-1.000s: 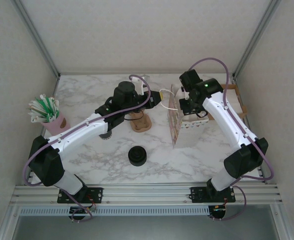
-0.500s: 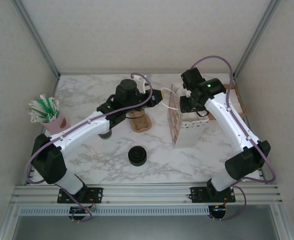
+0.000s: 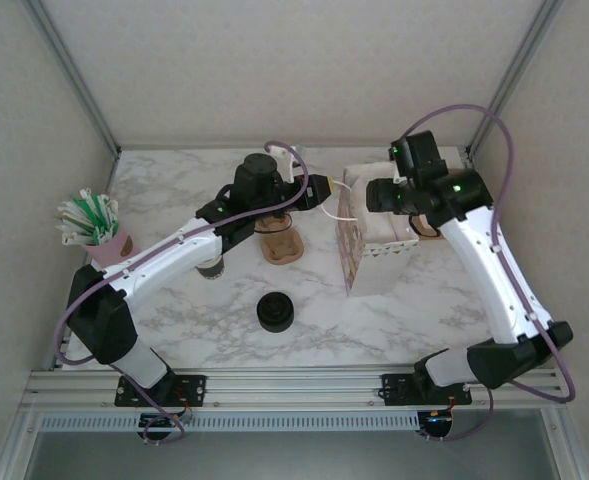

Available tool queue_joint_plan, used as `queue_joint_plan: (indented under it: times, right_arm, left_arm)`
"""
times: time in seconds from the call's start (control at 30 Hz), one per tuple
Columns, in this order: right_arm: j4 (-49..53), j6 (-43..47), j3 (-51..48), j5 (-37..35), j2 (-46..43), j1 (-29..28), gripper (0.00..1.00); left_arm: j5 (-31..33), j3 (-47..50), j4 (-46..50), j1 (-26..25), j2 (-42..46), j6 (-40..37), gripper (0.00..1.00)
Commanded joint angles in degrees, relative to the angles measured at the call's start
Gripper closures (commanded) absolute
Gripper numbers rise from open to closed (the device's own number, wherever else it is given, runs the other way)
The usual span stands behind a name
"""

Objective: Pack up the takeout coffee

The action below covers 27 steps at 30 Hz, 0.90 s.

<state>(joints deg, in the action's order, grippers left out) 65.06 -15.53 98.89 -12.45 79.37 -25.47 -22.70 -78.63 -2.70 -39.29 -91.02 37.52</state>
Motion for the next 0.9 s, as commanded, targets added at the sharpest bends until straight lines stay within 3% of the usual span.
queue_joint_plan:
  times: [0.0, 0.1, 0.33, 0.57, 0.87]
  right_arm:
    - [-2.99, -0.91, -0.9, -1.1, -2.92, 0.35, 0.3]
    - [-5.05, -0.78, -2.21, 0.93, -5.58, 0.35, 0.26]
    - [-8.08, 0.09, -5.48, 1.04, -13.47, 0.4, 0.01]
    - [-9.39, 0.32, -9.71, -1.45, -22.16, 0.36, 0.01]
    - [-11.47, 0.08, -17.45, -5.77, -34.19, 0.4, 0.01]
  left_arm:
    - [0.48, -1.78, 0.84, -0.26, 1.73, -0.87, 0.67]
    - [0.63, -1.61, 1.03, -0.22, 2.69, -1.04, 0.56]
    - [1.92, -0.42, 1.88, -0.43, 6.7, -1.98, 0.25]
    - [5.56, 2.15, 3.5, -0.61, 13.22, -3.32, 0.01]
    - [12.62, 9.8, 5.72, -0.61, 24.7, -3.25, 0.0]
